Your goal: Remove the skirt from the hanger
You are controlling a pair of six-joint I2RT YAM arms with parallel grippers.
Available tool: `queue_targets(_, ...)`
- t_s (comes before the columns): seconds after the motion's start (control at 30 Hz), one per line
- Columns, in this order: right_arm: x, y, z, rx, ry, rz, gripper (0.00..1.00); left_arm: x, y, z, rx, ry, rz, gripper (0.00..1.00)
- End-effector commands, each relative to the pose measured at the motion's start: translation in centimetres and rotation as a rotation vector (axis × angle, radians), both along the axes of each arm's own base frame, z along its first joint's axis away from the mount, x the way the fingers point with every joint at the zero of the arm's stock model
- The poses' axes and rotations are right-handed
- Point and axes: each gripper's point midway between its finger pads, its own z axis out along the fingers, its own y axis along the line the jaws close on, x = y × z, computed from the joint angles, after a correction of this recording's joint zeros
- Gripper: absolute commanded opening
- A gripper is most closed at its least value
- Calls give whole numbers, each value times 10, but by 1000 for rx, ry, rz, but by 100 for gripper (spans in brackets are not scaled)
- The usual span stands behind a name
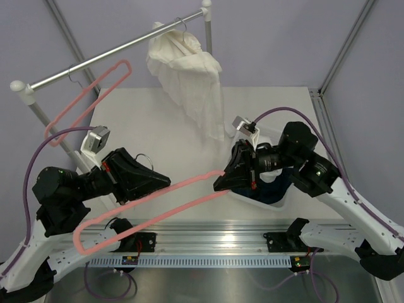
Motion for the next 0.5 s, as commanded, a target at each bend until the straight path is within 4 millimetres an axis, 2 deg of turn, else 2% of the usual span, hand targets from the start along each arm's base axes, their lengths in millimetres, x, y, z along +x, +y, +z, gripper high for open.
queue_targets(0.0,19,-11,3,-18,-73,-218,0,39,3,-30,150,111,223,0)
queue_targets(0.03,23,-13,3,-16,-75,-253,0,44,4,-41,193,142,248,0)
queue_targets(0.13,24,-19,4,-16,-81,-295,0,55,5,-55,244,176,305,2)
queue_targets(0.23,28,-18,3,-36,-72,-319,0,63,3,-62,266,202,333,13)
queue_targets(0.37,32,-17,2,-62,-70,-349,0,65,5,-62,271,211,354,70)
queue_targets(0.4,34,-17,2,-63,-69,-357,0,65,6,-61,271,206,356,99)
queue_targets(0.47,34,-18,3,-58,-68,-365,0,65,9,-59,269,194,365,99)
